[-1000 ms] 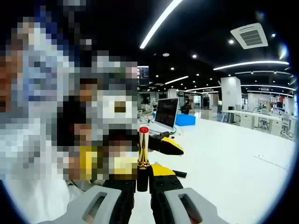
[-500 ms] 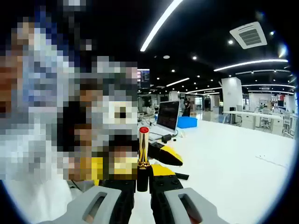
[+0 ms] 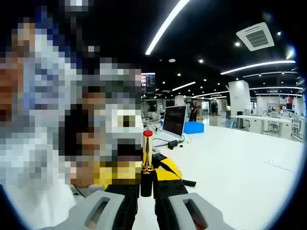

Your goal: Unscrew the lipstick cap, remove the lipstick, and put the cap back on the lipstick

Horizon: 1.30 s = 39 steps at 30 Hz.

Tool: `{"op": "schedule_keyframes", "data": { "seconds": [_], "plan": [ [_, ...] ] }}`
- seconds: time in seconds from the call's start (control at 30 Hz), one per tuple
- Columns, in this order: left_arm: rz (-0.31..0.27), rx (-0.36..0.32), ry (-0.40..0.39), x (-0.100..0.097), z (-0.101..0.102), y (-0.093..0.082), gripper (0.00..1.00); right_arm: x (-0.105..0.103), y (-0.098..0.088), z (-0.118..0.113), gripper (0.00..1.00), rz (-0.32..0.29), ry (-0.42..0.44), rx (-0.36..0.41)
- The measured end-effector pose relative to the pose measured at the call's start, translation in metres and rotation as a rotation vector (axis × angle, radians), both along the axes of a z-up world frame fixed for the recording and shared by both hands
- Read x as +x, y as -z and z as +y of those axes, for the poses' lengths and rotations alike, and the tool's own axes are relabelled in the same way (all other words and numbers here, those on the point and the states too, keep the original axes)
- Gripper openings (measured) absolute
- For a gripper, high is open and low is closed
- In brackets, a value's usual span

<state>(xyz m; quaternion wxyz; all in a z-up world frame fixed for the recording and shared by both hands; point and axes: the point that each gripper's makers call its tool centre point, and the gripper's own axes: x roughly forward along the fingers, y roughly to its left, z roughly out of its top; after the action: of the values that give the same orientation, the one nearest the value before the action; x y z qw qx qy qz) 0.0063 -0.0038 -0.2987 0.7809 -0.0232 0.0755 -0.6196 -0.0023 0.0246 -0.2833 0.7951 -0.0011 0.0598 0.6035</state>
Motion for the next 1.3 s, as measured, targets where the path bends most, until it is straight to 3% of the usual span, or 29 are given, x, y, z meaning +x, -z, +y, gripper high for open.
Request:
{"op": "schedule_keyframes", "data": {
  "seconds": [0.53,0.97,1.3],
  "plan": [
    [-0.008,0.001,0.065,-0.013,-0.004,0.003,0.29,-0.002,-0.002,0.001,0.1,-0.003,-0.012,0.014],
    [-0.02,0.0,0.078,-0.013,-0.003,0.002,0.21,-0.008,-0.004,0.003,0.1,-0.017,-0.034,0.012],
    [-0.047,-0.002,0.085,-0.013,-0.002,0.0,0.14,-0.013,-0.011,0.003,0.1,-0.007,-0.062,0.053]
  ]
}}
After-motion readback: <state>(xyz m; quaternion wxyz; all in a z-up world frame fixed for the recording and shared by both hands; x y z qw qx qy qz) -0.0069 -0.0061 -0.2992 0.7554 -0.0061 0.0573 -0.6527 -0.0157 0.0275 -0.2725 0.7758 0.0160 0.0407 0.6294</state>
